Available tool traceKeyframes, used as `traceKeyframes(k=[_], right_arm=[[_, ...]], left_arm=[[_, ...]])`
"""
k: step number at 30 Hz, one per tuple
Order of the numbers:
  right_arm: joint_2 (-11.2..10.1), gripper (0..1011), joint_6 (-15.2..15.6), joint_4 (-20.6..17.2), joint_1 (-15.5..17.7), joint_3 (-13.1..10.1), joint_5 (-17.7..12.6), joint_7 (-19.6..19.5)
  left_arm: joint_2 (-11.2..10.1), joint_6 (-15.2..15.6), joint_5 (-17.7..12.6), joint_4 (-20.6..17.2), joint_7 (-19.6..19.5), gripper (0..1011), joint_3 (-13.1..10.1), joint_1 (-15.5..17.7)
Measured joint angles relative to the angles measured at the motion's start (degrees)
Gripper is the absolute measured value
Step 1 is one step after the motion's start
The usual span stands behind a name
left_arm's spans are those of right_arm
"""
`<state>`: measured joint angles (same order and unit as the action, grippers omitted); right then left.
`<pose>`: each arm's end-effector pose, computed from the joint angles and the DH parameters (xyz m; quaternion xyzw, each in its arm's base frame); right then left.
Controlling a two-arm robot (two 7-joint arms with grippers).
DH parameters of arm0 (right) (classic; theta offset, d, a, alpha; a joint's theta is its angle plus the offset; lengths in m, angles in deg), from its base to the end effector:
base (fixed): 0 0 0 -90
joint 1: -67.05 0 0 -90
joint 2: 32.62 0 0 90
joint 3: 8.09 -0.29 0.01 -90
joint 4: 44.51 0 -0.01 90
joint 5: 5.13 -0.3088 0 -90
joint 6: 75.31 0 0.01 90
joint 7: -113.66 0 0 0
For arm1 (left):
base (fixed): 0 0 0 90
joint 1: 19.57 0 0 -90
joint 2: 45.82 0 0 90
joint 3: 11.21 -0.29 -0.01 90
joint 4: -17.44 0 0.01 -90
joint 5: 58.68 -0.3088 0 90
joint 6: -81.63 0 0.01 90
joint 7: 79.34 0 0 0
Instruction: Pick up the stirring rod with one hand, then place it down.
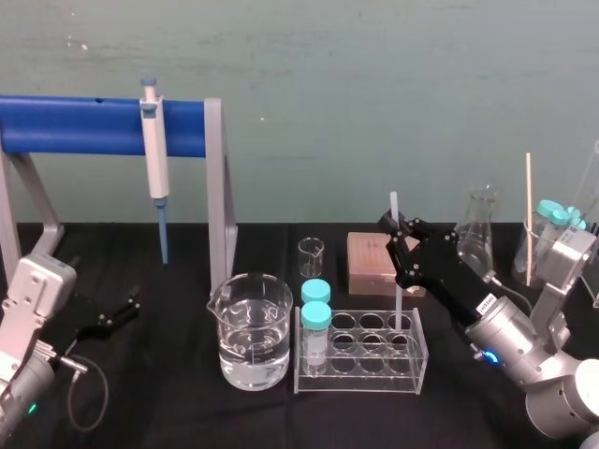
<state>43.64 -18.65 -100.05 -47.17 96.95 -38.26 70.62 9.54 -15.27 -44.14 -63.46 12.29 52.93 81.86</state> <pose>0.4325 -0.0477 -0.3276 0.1757 -0.1165 -0.3695 0.9050 0.3581 0.0827 -0.3023 0.1415 -0.1325 0.5800 0.7912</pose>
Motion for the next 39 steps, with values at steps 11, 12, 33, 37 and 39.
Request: traceKeyframes(k=[11, 12, 33, 37, 39], right_arm=[[0.3, 72, 1.3, 2.0, -0.8, 0.3, -0.5, 0.5], [0.3, 72, 1.4, 2.1, -0.8, 0.4, -0.4, 0.5], [0.0, 72, 4.8, 3.4, -1.5, 1.3, 2.3, -2.8], [0.2, 72, 4.9, 4.2, -1.8, 1.4, 2.6, -2.9], [0.3, 72, 5.1, 4.6, -2.1, 1.4, 2.8, -3.1]], left_arm=[[0.0, 0.0, 0.0, 0.0, 0.0, 1000, 0.0, 0.0], [0.0, 0.0, 0.0, 0.0, 0.0, 1000, 0.0, 0.0], [0.0, 0.0, 0.0, 0.0, 0.0, 1000, 0.0, 0.0], [0.0, 0.0, 0.0, 0.0, 0.0, 1000, 0.0, 0.0], [0.0, 0.0, 0.0, 0.0, 0.0, 1000, 0.0, 0.0]])
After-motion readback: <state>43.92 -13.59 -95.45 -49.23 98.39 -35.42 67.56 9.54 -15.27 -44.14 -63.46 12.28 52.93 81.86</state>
